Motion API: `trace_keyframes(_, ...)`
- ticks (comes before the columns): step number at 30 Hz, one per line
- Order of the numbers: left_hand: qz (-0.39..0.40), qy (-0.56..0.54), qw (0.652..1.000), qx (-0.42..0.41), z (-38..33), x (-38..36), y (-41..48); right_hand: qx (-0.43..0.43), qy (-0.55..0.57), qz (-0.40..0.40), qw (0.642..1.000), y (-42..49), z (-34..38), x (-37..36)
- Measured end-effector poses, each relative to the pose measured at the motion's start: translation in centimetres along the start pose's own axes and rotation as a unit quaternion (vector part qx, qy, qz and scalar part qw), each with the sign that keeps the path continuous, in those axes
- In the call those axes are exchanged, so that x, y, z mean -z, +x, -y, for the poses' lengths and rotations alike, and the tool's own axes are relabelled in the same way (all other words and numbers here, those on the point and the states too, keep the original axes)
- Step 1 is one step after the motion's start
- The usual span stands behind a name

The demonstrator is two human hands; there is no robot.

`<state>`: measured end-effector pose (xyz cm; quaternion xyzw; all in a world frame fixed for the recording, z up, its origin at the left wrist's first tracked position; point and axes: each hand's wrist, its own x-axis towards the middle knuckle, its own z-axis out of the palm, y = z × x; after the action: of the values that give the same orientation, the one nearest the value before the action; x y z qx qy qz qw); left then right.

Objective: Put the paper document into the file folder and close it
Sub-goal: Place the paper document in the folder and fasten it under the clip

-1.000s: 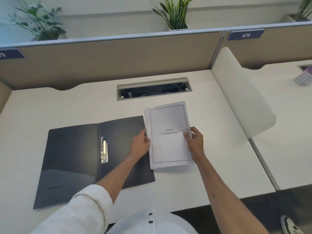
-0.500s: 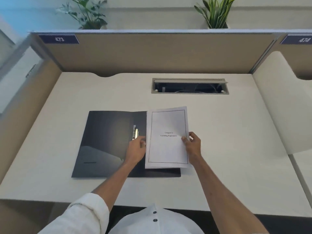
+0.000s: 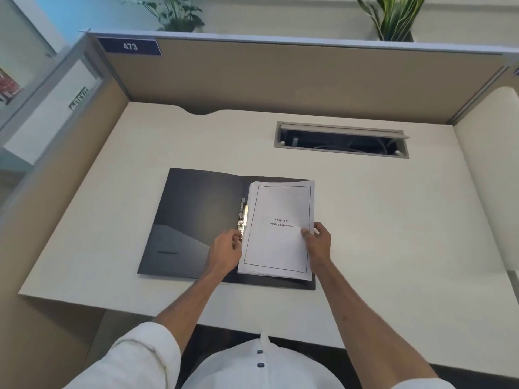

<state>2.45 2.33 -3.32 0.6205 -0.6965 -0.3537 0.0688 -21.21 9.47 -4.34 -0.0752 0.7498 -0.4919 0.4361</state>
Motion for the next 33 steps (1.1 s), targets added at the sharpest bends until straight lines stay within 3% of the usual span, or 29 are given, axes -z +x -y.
trace_keyframes(8,-0.007,0.022,1.000,0.003,0.0,-1.0,-0.7,0.043,-0.154,0.004,0.987,-0.3,0.5,-0.7)
trace_keyframes(15,-0.011,0.018,1.000,-0.016,0.4,-1.8,-1.4,0.075,-0.340,-0.003,0.937,0.3,2.1,-0.7)
trace_keyframes(27,-0.021,0.018,1.000,-0.013,0.6,-2.7,-1.7,0.109,-0.411,-0.019,0.905,-0.1,1.5,-1.1)
trace_keyframes(33,-0.023,0.023,0.999,-0.012,0.7,-3.0,-1.9,0.100,-0.400,-0.027,0.911,0.2,1.6,-1.0)
